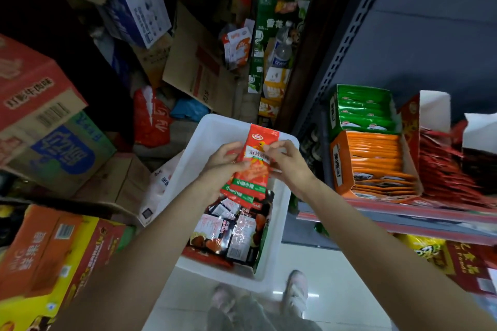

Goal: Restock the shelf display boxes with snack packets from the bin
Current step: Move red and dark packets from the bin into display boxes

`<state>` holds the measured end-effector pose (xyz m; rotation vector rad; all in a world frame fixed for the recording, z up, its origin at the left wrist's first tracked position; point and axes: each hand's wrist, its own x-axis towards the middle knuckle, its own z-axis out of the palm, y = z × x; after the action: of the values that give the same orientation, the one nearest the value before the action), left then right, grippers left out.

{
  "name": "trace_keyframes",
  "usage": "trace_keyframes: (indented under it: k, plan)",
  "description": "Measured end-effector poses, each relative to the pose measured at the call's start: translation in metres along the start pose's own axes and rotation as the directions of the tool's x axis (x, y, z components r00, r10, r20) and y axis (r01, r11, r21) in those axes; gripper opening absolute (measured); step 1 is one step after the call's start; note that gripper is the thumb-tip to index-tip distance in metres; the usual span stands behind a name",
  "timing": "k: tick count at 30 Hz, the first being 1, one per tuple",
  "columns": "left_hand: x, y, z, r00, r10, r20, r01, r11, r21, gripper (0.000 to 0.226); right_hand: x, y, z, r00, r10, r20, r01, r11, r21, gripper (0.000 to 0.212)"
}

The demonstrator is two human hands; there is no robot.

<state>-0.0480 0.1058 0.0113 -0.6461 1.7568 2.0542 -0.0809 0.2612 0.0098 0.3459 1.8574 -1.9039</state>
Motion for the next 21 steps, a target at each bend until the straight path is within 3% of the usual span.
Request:
trace_keyframes:
  k: [3,5,9,12,17,21]
  plan:
    - [0.0,0.006,0.026,0.994,0.112,-0.012,-0.11,0.986,0.126,0.057,0.001,-0.008,-0.022,0.988,-0.067,-0.141,0.068,0.998,0.001,0.04]
    - [-0.002,0.013,0.045,0.989,0.147,-0.001,-0.146,0.979,0.141,0.046,0.001,-0.021,-0.043,0.988,-0.054,-0.148,0.071,0.992,0.109,0.048]
    - [0.0,0.029,0.092,0.967,0.253,0.037,-0.255,0.965,0.062,0.025,-0.005,-0.045,-0.097,0.992,-0.109,-0.066,0.123,0.959,0.254,0.022]
    - [0.008,0.042,0.139,0.95,0.306,0.053,-0.307,0.951,0.015,0.02,-0.015,-0.062,-0.142,0.986,-0.138,-0.09,0.16,0.934,0.318,0.011]
    - [0.022,0.055,0.219,0.946,0.304,0.115,-0.31,0.95,0.036,0.019,-0.027,-0.086,-0.216,0.969,-0.189,-0.159,0.219,0.955,0.2,0.01]
    - [0.027,0.07,0.282,0.909,0.382,0.167,-0.407,0.901,0.153,0.021,-0.034,-0.099,-0.27,0.919,-0.302,-0.253,0.339,0.933,0.121,0.016]
